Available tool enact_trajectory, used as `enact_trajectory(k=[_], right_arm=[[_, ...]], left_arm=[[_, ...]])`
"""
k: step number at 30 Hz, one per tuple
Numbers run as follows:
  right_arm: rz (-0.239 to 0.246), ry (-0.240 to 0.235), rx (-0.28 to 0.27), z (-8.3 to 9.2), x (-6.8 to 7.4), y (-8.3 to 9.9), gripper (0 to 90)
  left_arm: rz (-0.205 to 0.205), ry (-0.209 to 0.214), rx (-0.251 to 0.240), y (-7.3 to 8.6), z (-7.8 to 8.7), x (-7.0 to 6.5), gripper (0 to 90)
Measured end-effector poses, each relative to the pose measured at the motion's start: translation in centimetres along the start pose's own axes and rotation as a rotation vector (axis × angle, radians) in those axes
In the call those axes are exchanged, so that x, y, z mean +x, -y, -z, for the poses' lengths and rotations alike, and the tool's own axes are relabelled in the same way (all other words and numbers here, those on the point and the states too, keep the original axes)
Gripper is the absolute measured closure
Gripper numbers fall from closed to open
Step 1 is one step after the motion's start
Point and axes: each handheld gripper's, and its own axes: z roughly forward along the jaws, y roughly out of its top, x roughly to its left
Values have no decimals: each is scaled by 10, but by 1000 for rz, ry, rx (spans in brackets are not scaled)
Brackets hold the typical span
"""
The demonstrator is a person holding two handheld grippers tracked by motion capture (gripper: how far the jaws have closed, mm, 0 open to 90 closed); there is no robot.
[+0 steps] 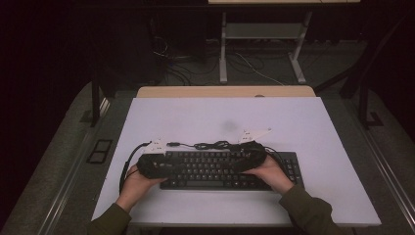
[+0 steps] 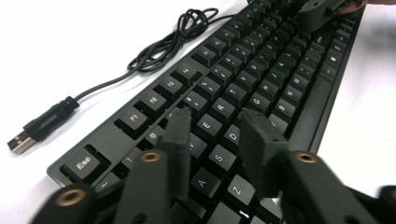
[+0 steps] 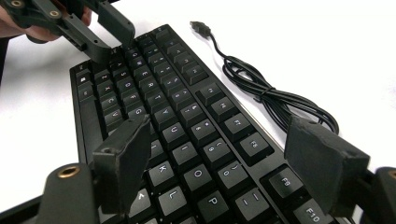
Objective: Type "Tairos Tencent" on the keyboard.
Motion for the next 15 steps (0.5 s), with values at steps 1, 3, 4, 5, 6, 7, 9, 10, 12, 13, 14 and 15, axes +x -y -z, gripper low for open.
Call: enact_trajectory(k=[1,3,4,5,6,7,9,10,12,13,14,15], right_arm=[[1,0,0,0,0,0,225],[0,-2,3,-1,0,0,226],[0,-2,3,-1,0,0,226],[0,-3,4,-1,0,0,225],[0,-3,3,-1,0,0,226],[-1,-3,3,-1,0,0,225],[-1,-3,2,0,1,0,226],[-1,-2,2,0,1,0,225],[-1,-3,2,-1,0,0,226],[-1,-4,1,-1,1,0,226],[-1,-4,2,-1,1,0,226],[-1,-5,2,-1,1,0,225]], left_arm=[[-5,4,5,0,0,0,702],[-10,13,12,0,-1,0,766],[-9,14,12,0,-1,0,796],[-8,16,15,0,-2,0,832],[-12,22,20,0,-2,0,861],[-12,26,23,0,-2,0,882],[-14,28,28,0,-4,0,891],[-18,28,35,0,-4,0,892],[-20,30,38,0,-4,-1,892],[-15,28,36,0,-5,-1,892],[-15,28,36,0,-5,-1,892],[-20,30,41,0,-5,-1,892]])
